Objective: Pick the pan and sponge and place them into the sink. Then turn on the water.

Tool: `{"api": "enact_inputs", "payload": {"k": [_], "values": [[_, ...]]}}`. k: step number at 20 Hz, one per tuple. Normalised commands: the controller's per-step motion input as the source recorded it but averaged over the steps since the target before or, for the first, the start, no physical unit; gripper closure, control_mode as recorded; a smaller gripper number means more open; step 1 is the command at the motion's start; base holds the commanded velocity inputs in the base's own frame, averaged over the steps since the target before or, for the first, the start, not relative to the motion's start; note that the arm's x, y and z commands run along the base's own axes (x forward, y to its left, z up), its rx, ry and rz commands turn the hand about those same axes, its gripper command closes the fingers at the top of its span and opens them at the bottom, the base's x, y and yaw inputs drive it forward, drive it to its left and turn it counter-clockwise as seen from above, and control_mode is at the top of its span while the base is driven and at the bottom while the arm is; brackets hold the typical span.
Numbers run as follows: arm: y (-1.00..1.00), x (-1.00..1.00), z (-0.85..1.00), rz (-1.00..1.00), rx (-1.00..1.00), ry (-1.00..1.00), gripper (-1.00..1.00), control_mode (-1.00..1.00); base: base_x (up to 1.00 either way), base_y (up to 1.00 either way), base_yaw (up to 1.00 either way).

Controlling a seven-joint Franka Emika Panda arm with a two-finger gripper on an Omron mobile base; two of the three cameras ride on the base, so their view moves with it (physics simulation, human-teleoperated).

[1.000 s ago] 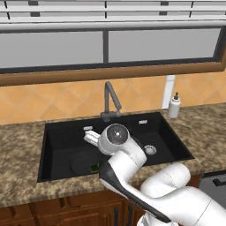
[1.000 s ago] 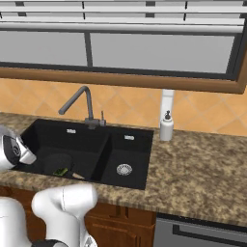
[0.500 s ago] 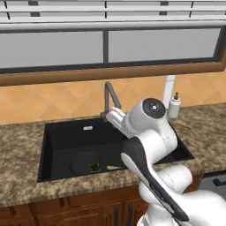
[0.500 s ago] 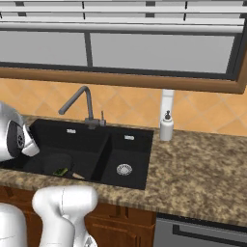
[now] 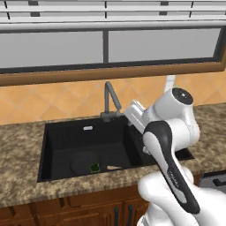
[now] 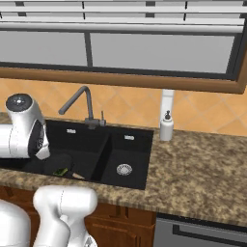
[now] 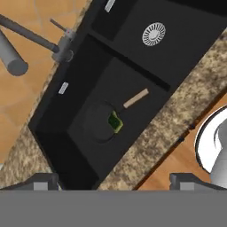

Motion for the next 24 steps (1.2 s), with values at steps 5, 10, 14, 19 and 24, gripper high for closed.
{"api": "enact_inputs", "payload": {"k": [5,10,14,19,24], "values": [[-0.75,-0.01,0.14,-0.09,0.44,0.00,-1.00,-1.00,0.00,0.00,0.00],[-0.69,0.18,0.06,-0.10,0.53,0.06,-1.00,-1.00,0.00,0.00,0.00],[-0.29,0.82,0.00,-0.12,0.56,0.07,-1.00,-1.00,0.00,0.00,0.00],[0.00,1.00,-0.09,-0.18,0.50,0.11,-1.00,-1.00,0.00,0.00,0.00],[0.00,1.00,-0.42,-0.11,0.28,0.20,-1.00,-1.00,0.00,0.00,0.00]]}}
